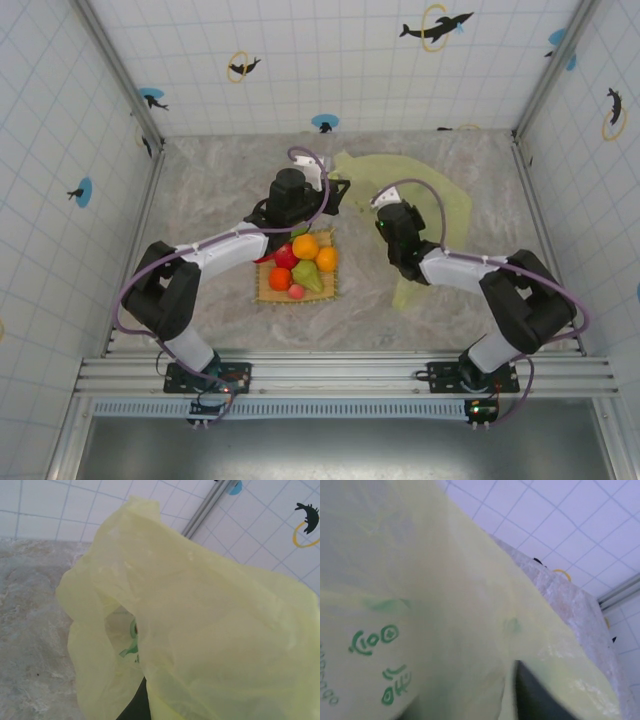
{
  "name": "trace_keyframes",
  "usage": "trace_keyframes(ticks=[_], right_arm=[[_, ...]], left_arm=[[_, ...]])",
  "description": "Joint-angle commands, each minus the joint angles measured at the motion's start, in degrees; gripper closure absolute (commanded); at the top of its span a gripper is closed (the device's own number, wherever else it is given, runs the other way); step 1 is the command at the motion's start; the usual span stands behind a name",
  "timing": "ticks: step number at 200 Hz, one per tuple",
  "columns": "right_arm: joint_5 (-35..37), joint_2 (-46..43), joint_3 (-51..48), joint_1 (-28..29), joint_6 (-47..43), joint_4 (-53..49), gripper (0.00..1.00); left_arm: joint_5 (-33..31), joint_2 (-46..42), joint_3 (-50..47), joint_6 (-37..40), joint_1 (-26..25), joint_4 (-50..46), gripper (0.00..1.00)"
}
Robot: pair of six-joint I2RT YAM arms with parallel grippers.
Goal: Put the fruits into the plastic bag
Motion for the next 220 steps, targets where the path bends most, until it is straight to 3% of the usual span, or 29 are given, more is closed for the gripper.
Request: trace_keyframes(ticks=[1, 16, 39, 66, 79, 116, 143, 172, 220], right_arm=[[-2.6, -1.9, 3.7, -1.4, 0.9, -0.1, 0.91], [-7.2, -4.2, 5.6, -3.1, 5.1, -7.6, 1.0], [-17.1, -6.9, 7.2, -6.0, 13.5, -17.1, 1.0], [-22.5, -7.7, 10.5, -8.3, 20.8, -26.0, 1.0], [-25.9, -7.6, 12.0, -10.4, 24.6, -28.0, 1.0], [-33.6, -7.2, 13.2, -14.2, 34.2, -28.5, 1.0], [-37.4, -6.4, 12.0, -15.0, 39.4, -26.7, 1.0], [-40.9, -4.7, 12.1, -15.1, 42.1, -25.6, 1.0], [-43.2, -3.1, 12.8, -15.1, 42.5, -24.3, 1.0]], left_arm=[[-0.1, -0.2, -0.7, 1.0, -0.2, -1.7, 1.0], [-1.1, 0.4, -0.7, 2.9, 0.1, -1.8, 1.0], [-2.3, 1.6, -0.8, 6.4, 1.0, -1.9, 0.77], [-3.6, 0.6, -2.1, 9.1, 1.4, -2.7, 0.53], [-3.8, -1.3, -3.2, 9.5, 1.7, -3.6, 0.46], [-7.2, -10.1, -11.9, 9.5, 1.9, -5.5, 0.15], [-9.1, -16.7, -17.7, 9.2, 1.8, -7.9, 0.06], [-11.0, -23.8, -23.2, 7.6, 1.9, -10.9, 0.04], [-25.3, -33.9, -28.1, 1.0, 6.0, -25.5, 0.05]])
